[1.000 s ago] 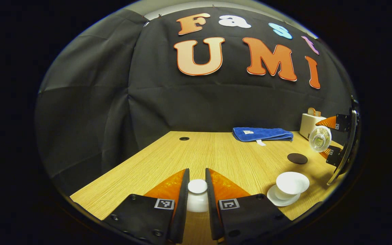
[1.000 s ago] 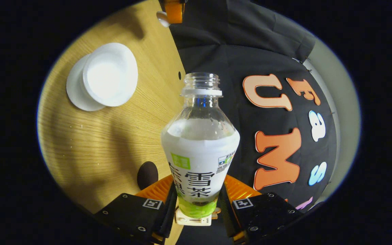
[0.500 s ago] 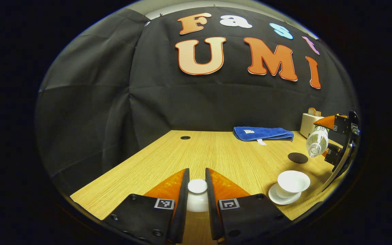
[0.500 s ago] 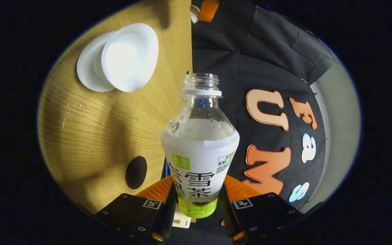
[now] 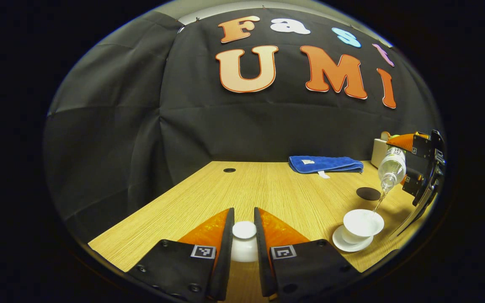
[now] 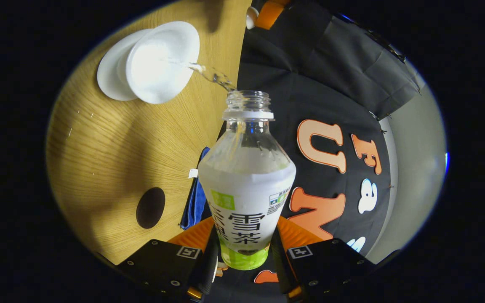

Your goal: Open the teacup lid with one hand, grasp the water bottle and pour water into the teacup with the other hand; after pouring, place the water bottle on the coaster and then close the teacup lid.

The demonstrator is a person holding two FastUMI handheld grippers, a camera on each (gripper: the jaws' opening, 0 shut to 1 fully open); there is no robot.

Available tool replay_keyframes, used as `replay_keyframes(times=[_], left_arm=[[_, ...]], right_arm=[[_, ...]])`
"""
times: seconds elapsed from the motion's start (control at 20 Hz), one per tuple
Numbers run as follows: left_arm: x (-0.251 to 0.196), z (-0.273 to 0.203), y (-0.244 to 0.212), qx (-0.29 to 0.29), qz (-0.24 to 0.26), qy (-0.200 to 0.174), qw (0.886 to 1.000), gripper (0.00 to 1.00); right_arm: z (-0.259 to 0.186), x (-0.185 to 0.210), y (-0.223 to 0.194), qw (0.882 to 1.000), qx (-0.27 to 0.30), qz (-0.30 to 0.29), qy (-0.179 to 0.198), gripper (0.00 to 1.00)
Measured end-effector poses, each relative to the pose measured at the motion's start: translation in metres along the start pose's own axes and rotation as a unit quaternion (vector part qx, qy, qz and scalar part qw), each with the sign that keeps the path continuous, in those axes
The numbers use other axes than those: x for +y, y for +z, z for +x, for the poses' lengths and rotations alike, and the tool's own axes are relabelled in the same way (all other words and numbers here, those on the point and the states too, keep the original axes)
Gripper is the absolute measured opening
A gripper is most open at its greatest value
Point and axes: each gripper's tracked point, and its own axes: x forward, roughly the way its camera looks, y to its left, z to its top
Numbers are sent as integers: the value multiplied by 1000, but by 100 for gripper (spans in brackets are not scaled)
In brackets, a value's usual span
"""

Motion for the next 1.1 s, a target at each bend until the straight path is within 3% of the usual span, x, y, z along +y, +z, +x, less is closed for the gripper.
replay_keyframes(times=[0.95,1.0,1.1], left_arm=[[-1,-6,6,-7,2,-2,1000,34],[-1,-5,7,-7,3,-2,1000,34],[-1,-7,7,-7,3,-2,1000,34]], right_arm=[[9,-70,-11,993,-27,-79,-83,64],[10,-73,-11,992,-29,-83,-88,58],[9,-79,-10,991,-32,-91,-95,61]])
